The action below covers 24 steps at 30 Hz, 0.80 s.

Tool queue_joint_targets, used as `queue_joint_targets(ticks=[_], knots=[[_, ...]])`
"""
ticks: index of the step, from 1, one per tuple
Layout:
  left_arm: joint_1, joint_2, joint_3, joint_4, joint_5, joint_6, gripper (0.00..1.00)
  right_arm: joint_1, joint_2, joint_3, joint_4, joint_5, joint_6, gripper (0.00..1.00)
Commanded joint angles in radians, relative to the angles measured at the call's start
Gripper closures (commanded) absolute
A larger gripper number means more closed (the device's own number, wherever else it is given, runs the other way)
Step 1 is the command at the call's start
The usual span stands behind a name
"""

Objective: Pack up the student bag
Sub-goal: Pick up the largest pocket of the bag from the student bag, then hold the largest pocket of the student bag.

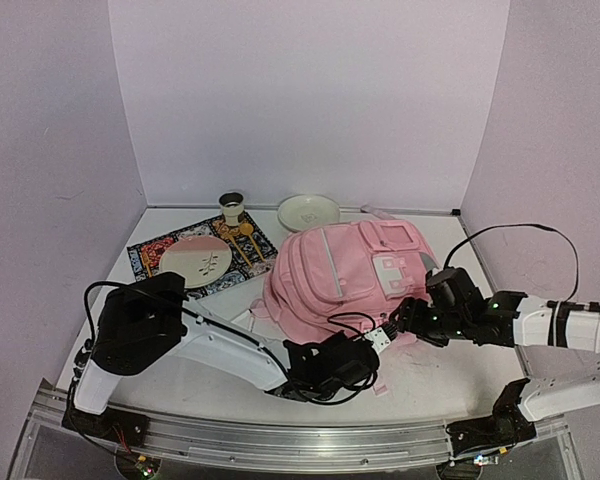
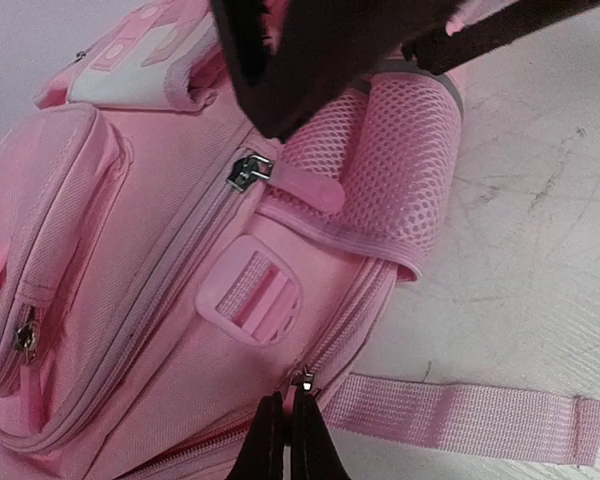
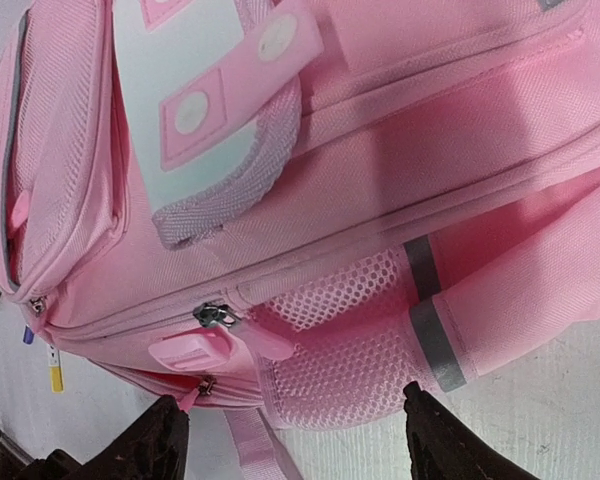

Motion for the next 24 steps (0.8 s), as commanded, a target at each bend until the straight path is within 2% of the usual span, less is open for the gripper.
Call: queue_joint_targets(ticks=[1, 17, 24], knots=[[0.01, -0.083, -0.029, 0.014, -0.009, -0.125, 1.0, 0.002, 0.009, -0.013, -0.015, 0.001, -0.006, 0.25], [0.05, -0.182, -0.114, -0.019, 0.113, -0.386, 1.0, 0.001, 0.046, -0.048, 0.082, -0.052, 0.032, 0.23], [0.056, -0.217, -0.153, -0.012, 0.128, -0.575, 1.0, 0.001, 0.087, -0.067, 0.153, -0.072, 0.064, 0.21]])
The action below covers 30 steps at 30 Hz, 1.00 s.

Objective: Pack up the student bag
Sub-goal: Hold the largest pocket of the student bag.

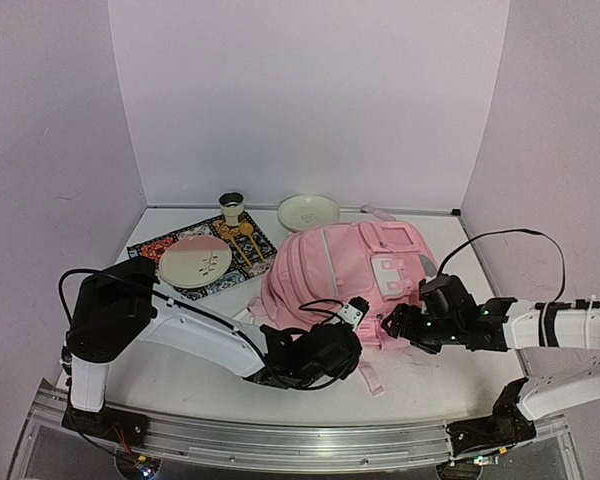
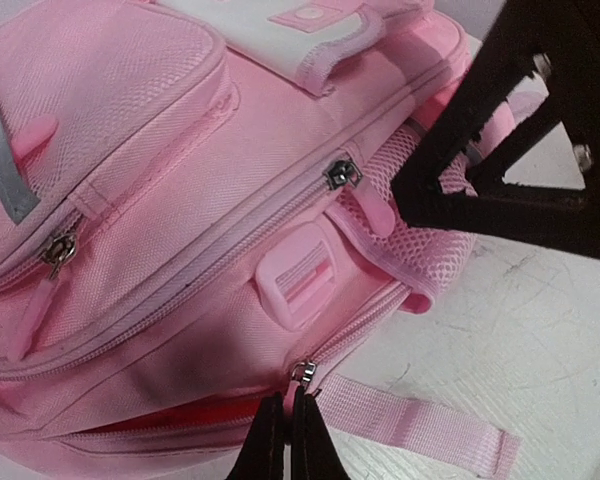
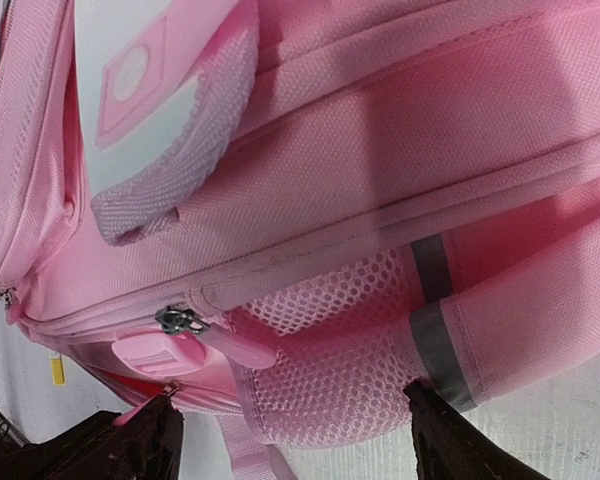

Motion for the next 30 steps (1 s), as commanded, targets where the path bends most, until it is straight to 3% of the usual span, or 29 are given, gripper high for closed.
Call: queue_joint_targets(ticks=[1, 10, 19, 30], knots=[[0.013, -0.092, -0.041, -0.003, 0.004, -0.184, 1.0, 0.001, 0.031, -0.022, 0.049, -0.018, 0.04, 0.21], [0.031, -0.096, -0.078, 0.041, 0.068, -0.353, 1.0, 0.001, -0.005, -0.102, 0.077, 0.004, 0.163, 0.16], [0.031, -0.092, -0.042, 0.049, 0.011, -0.325, 1.0, 0.001, -0.13, -0.16, 0.04, 0.044, 0.226, 0.09], [0.03, -0.114, -0.042, 0.068, 0.016, -0.321, 1.0, 0.001, -0.019, -0.174, 0.209, 0.057, 0.267, 0.12]])
